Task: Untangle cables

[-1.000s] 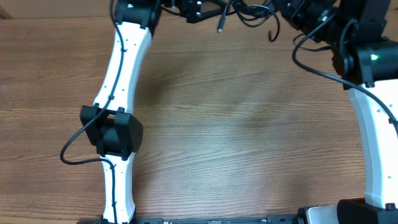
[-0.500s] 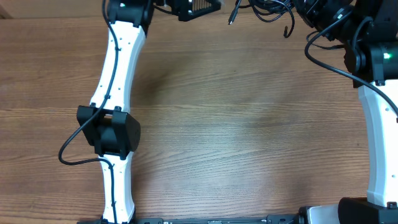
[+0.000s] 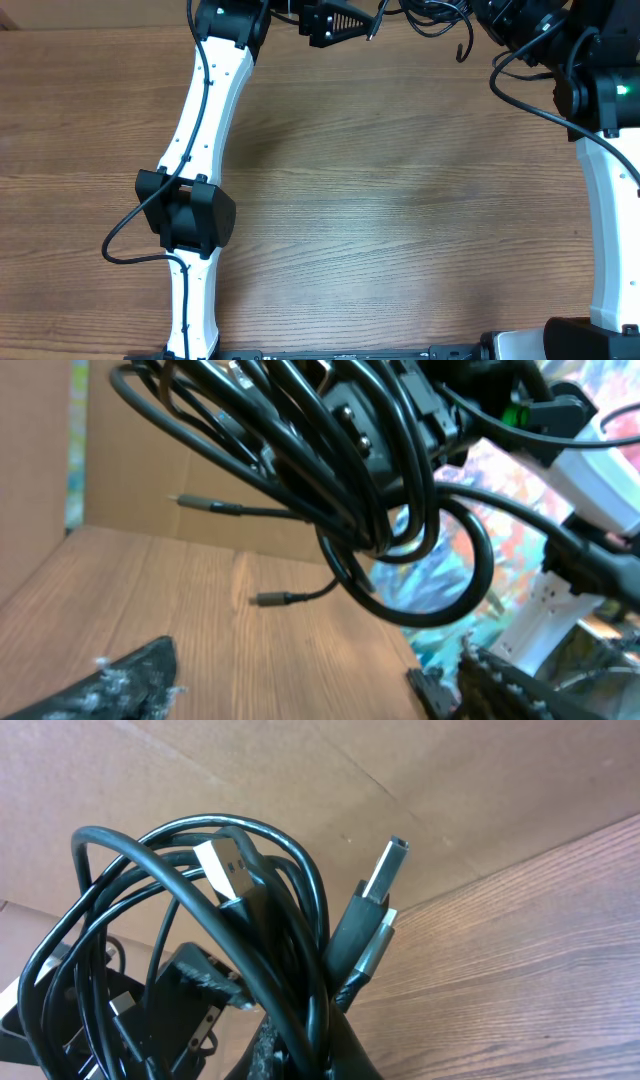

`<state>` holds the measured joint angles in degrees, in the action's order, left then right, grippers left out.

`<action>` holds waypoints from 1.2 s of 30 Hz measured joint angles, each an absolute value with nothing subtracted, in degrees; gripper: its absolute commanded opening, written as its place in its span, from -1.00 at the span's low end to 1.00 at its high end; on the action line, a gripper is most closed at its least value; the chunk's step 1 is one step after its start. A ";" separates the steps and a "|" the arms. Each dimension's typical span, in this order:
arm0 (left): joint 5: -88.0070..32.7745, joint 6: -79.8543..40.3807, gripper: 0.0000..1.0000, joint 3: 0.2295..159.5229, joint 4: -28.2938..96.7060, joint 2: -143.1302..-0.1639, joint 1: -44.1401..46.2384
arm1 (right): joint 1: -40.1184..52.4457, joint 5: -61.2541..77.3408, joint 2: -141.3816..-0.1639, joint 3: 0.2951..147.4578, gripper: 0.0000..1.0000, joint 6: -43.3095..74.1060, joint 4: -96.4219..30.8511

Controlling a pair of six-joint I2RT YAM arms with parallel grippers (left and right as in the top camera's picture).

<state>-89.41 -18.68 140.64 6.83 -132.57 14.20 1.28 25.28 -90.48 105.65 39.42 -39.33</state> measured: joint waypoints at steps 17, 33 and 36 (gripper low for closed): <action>-89.52 -26.15 0.71 140.66 -9.26 -132.57 14.94 | 1.28 23.16 -90.48 105.67 -0.93 39.18 -40.75; -89.49 -31.16 -0.92 140.66 -14.04 -132.68 15.53 | 1.28 23.16 -90.48 105.67 -0.93 40.32 -39.81; -89.52 -38.00 -0.92 140.62 -23.66 -132.79 14.83 | 1.28 23.24 -90.48 105.75 -0.93 40.32 -40.23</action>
<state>-89.52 -38.00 140.62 -23.66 -132.79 14.83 1.28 23.24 -90.48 105.75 40.32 -40.23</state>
